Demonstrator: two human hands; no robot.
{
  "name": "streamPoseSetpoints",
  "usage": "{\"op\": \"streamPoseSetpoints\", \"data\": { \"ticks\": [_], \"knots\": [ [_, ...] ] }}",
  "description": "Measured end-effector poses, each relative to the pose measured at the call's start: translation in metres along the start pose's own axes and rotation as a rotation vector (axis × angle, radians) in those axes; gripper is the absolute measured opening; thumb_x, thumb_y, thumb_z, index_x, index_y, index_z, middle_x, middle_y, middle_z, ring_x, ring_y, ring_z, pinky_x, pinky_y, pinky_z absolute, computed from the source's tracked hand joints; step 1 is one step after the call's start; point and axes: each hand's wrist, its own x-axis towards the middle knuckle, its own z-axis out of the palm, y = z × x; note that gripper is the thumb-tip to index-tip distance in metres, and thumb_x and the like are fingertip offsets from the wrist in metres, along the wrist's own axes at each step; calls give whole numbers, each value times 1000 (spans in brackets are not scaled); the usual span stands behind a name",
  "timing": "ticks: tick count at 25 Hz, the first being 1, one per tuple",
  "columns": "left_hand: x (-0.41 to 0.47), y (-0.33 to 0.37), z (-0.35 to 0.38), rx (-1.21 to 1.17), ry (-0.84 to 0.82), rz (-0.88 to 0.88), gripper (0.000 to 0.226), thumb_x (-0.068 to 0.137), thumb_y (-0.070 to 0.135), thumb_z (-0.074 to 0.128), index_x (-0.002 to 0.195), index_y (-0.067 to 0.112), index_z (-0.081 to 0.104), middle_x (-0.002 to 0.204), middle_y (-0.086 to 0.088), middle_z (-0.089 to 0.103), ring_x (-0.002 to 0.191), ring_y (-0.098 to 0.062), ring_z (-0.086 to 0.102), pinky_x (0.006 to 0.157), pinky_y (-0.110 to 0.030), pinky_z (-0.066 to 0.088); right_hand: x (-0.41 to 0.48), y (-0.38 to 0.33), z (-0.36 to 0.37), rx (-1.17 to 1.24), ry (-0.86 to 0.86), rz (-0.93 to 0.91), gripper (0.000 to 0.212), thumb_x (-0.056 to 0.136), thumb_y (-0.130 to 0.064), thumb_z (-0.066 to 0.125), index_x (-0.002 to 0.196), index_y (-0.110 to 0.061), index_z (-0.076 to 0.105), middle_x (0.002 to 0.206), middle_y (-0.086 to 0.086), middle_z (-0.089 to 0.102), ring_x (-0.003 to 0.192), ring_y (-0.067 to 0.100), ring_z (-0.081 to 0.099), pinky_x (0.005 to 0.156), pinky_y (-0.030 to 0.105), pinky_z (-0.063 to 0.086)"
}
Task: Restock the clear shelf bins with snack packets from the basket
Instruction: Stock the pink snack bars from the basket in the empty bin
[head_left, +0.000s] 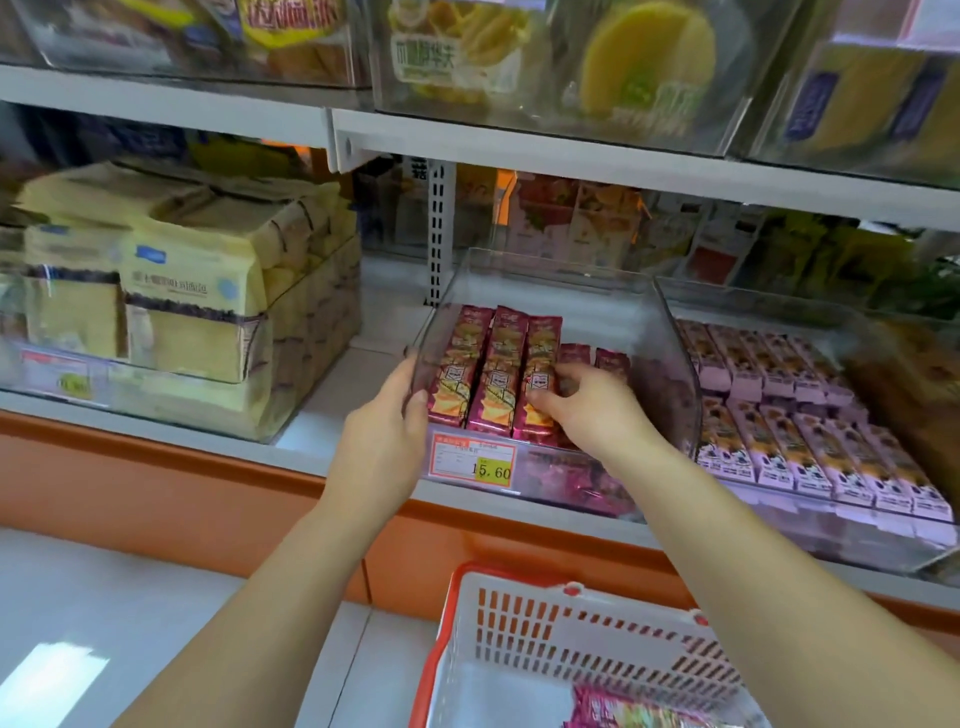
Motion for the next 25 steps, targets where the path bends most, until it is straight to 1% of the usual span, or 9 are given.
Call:
{"op": "streamPoseSetpoints", "data": {
  "ticks": [5, 8, 10, 12, 15, 18, 20, 21, 25],
  "knots": [
    [-1, 3, 0, -32, -20, -14, 43, 102, 25, 37, 144, 36, 36, 103, 8, 58, 93, -14, 54, 76, -30, 42, -5, -10, -3, -113, -83, 16, 63, 94, -38, 57, 147, -12, 37, 150, 8, 41, 134, 27, 43, 110, 38, 38],
    [-7, 9, -1, -29, -41, -24, 47, 102, 23, 41, 147, 31, 32, 114, 11, 56, 107, -11, 53, 85, -27, 41, -15, -13, -6, -82, 16, -36, 59, 95, -38, 55, 147, -15, 38, 146, 9, 45, 130, 25, 46, 108, 40, 40],
    [-17, 16, -2, 26, 83, 62, 53, 98, 18, 48, 148, 22, 30, 133, 9, 48, 125, -8, 42, 102, -18, 29, -36, -9, -15, 74, 250, -155, 45, 95, -33, 55, 138, -20, 48, 130, 2, 54, 114, 16, 54, 99, 37, 47],
    [-31, 25, -2, 82, 252, 288, 51, 94, 10, 55, 142, 14, 40, 131, 10, 46, 126, -5, 39, 106, -9, 20, -72, 1, -24, 294, 445, -323, 27, 97, -23, 52, 124, -23, 56, 108, -7, 55, 91, 5, 55, 82, 25, 51],
    [-66, 35, 21, 80, 116, 495, 43, 91, 14, 50, 134, 17, 49, 124, 13, 51, 118, -4, 47, 102, -16, 35, -126, 58, -15, 396, 531, -392, 21, 98, -18, 47, 115, -25, 56, 94, -8, 55, 76, 9, 54, 64, 18, 45],
    [-113, 27, 69, 191, -296, 460, 41, 92, 24, 46, 133, 27, 50, 129, 11, 54, 119, -8, 49, 98, -30, 45, -157, 156, 20, 223, 376, -108, 21, 98, -19, 45, 114, -27, 56, 102, -10, 56, 84, 8, 56, 65, 13, 43],
    [-145, 2, 107, 257, -533, 317, 43, 95, 24, 46, 137, 30, 45, 138, 11, 49, 125, -9, 45, 104, -29, 40, -176, 224, 41, 51, 177, 149, 24, 97, -15, 46, 117, -18, 58, 112, -2, 58, 95, 16, 58, 68, 12, 44],
    [-160, -14, 126, 289, -625, 236, 44, 97, 24, 46, 140, 31, 42, 142, 11, 45, 129, -9, 42, 107, -27, 35, -185, 255, 50, -56, 80, 233, 26, 96, -13, 47, 119, -14, 59, 114, 4, 60, 100, 20, 57, 73, 18, 45],
    [-216, -72, 176, 354, -901, -15, 45, 99, 28, 45, 143, 30, 37, 150, 9, 36, 134, -10, 38, 110, -26, 30, -215, 330, 71, -443, -408, 355, 27, 91, -14, 48, 114, -15, 61, 115, 12, 64, 107, 27, 58, 80, 30, 43]
  ]
}}
